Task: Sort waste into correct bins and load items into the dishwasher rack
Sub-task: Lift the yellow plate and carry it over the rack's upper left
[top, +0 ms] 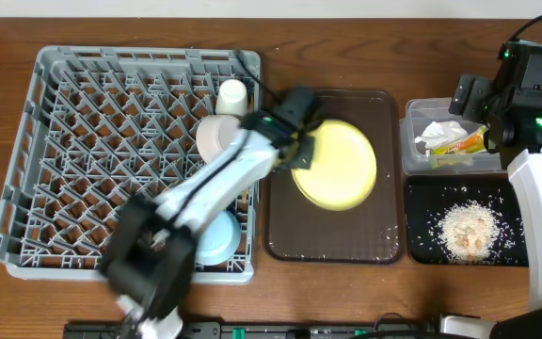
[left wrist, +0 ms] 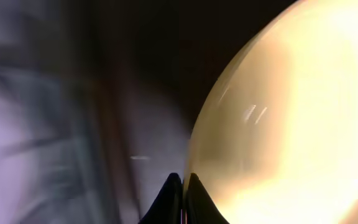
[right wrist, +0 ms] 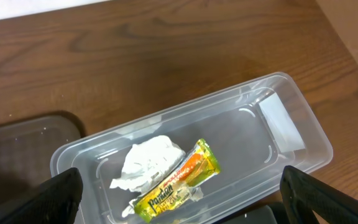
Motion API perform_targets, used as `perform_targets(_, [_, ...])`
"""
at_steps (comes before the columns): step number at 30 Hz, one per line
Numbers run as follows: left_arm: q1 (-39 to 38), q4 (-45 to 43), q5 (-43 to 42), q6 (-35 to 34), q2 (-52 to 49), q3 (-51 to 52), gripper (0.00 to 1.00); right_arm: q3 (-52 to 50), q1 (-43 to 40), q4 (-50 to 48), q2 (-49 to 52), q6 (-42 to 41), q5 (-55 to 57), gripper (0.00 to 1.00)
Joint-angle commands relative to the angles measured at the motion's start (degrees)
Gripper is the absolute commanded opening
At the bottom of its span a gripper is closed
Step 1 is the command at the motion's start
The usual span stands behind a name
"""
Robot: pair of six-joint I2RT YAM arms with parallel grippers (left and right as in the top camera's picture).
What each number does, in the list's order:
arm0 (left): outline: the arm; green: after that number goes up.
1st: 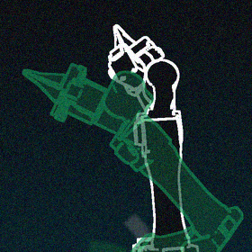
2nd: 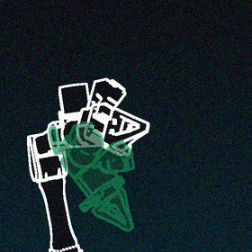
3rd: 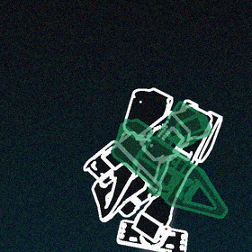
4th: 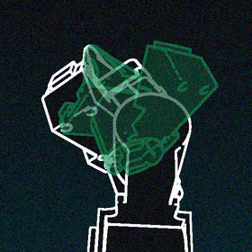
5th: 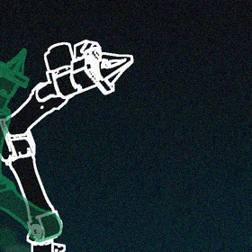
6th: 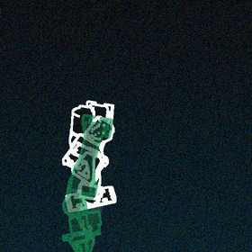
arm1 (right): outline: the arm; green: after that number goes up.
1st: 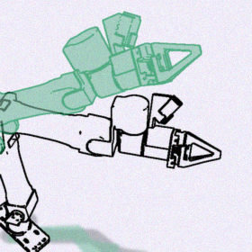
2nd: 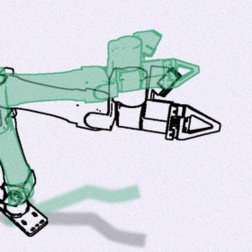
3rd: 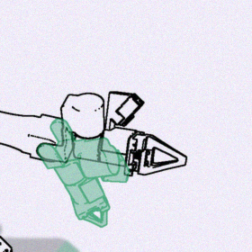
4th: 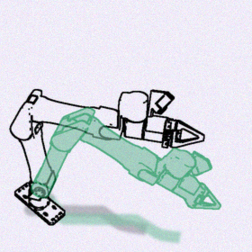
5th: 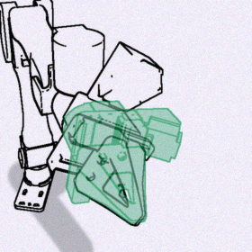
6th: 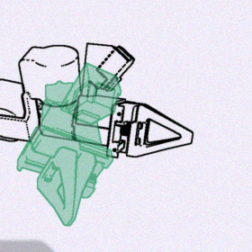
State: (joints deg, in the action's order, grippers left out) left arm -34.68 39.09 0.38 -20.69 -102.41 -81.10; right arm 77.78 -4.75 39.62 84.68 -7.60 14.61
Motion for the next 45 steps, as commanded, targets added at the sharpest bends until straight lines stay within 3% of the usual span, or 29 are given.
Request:
perform_targets(1, [0.28, 2.67, 19.91, 1.31, 12.96, -1.84, 0.06, 0.55, -0.31, 0.07, -0.7, -0.5, 0.13, 0.99])
perform_targets(7, [2.03, 4.15, 47.84, 7.78, 24.15, -1.64, 0.06, 0.55, -0.31, 0.07, -0.7, -0.5, 0.13, 0.99])
perform_targets(10, [4.96, 3.89, 56.3, 10.49, 24.72, -1.64, 0.06, 0.55, -0.31, 0.09, -0.7, -0.5, 0.13, 0.99])
perform_targets(19, [14.21, 2.47, 60.26, 17.94, 16.5, -1.55, 0.06, 0.55, -0.31, 0.07, -0.7, -0.5, 0.13, 0.99])
perform_targets(25, [15.54, 1.57, 70.95, 18.12, 8.2, -1.25, 0.06, 0.55, -0.31, 0.07, -0.7, -0.52, 0.13, 0.99])
perform_targets(39, [12.9, 1.66, 70.14, 15.91, 0.26, 0.33, 0.06, 0.55, -0.31, 0.07, -0.7, -0.5, 0.13, 0.99])
perform_targets(45, [12.35, 3.76, 56.37, 15.85, 0.17, 0.33, 0.1, 0.55, -0.31, 0.07, -0.7, -0.5, 0.13, 0.99])
